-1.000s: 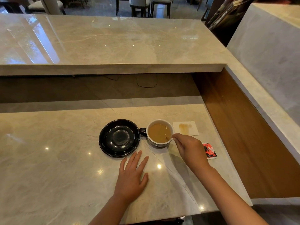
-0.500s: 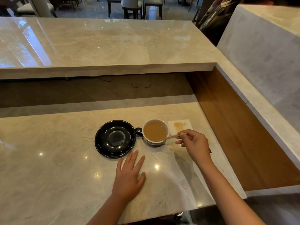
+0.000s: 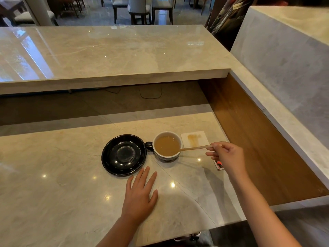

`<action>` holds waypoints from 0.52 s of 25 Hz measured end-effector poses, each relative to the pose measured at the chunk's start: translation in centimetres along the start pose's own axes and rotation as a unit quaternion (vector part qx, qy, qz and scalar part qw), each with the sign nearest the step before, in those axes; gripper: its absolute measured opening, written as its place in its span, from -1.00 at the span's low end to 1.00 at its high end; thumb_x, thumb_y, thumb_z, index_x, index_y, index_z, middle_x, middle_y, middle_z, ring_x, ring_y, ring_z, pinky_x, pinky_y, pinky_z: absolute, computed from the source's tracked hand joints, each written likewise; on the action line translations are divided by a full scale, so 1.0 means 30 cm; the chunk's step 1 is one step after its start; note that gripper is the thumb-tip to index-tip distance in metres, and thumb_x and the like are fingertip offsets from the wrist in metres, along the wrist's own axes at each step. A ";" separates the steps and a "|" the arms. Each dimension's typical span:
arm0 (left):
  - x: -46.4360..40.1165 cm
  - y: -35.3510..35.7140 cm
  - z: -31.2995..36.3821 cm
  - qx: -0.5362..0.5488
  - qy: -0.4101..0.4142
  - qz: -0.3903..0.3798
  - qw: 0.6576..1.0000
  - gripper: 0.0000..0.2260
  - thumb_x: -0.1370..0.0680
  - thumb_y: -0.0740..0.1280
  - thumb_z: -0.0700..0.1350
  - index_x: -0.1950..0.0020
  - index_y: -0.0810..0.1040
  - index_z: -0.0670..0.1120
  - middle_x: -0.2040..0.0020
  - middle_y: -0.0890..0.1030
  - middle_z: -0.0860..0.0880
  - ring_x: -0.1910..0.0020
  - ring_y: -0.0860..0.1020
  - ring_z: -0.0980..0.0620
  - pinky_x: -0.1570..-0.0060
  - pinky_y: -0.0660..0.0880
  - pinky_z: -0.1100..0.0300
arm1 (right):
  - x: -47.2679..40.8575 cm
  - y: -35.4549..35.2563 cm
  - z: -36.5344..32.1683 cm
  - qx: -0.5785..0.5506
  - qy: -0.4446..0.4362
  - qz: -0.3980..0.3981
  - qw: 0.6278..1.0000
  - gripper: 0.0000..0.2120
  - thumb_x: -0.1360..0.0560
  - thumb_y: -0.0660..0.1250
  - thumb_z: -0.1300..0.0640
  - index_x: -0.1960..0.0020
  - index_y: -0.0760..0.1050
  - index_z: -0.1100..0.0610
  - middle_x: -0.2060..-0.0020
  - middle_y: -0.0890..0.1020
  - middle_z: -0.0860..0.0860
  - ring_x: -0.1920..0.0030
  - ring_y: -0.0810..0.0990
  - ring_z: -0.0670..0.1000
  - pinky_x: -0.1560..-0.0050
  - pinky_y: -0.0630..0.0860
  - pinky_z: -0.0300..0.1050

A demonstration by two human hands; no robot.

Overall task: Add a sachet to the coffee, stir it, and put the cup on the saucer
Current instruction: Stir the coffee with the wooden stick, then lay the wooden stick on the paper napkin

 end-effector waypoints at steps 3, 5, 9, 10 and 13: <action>0.000 0.001 -0.002 -0.004 0.000 -0.002 1.000 -0.51 -0.54 0.06 0.14 -0.46 0.24 0.05 -0.46 0.23 -0.06 -0.44 0.08 0.00 -0.35 -0.10 0.01 | -0.023 -0.041 -0.015 -0.035 0.012 0.010 0.999 -0.81 -0.51 0.24 0.31 0.20 0.57 0.14 0.27 0.67 0.13 0.35 0.68 -0.05 0.35 0.60 -0.28; 0.000 0.001 -0.002 -0.005 0.001 -0.002 1.000 -0.51 -0.54 0.06 0.14 -0.46 0.24 0.05 -0.46 0.24 -0.07 -0.43 0.09 -0.01 -0.35 -0.10 0.02 | -0.047 -0.068 -0.032 -0.038 0.009 0.021 0.999 -0.85 -0.52 0.24 0.30 0.14 0.57 0.18 0.25 0.67 0.11 0.32 0.68 -0.06 0.32 0.60 -0.28; -0.002 0.000 -0.001 -0.002 0.004 0.001 1.000 -0.51 -0.54 0.06 0.14 -0.46 0.24 0.05 -0.46 0.24 -0.07 -0.44 0.09 -0.01 -0.35 -0.08 0.01 | -0.091 -0.071 -0.063 0.064 -0.080 0.020 0.995 -0.86 -0.52 0.26 0.27 0.00 0.58 0.24 0.21 0.68 0.11 0.17 0.66 0.02 0.18 0.62 -0.21; -0.001 0.000 -0.001 -0.002 0.004 0.000 1.000 -0.51 -0.54 0.06 0.14 -0.46 0.24 0.05 -0.46 0.24 -0.07 -0.44 0.09 -0.01 -0.35 -0.07 0.01 | -0.096 -0.058 -0.069 0.125 -0.132 0.018 0.983 -0.85 -0.51 0.27 0.27 -0.01 0.59 0.24 0.18 0.69 0.12 0.15 0.66 0.03 0.14 0.62 -0.15; -0.001 -0.002 -0.002 -0.002 0.001 -0.001 1.000 -0.51 -0.54 0.06 0.14 -0.46 0.23 0.05 -0.46 0.24 -0.07 -0.43 0.09 -0.01 -0.35 -0.06 0.02 | -0.084 0.003 -0.062 0.296 -0.346 -0.004 0.890 -0.85 -0.49 0.31 0.28 -0.03 0.60 0.25 0.15 0.71 0.16 0.18 0.68 0.09 0.11 0.59 -0.09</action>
Point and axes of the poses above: each hand's wrist, its own x-axis away from the middle knuckle, its own y-axis out of the palm, z = x × y, the point moved 4 cm from there along -x, towards the middle knuckle
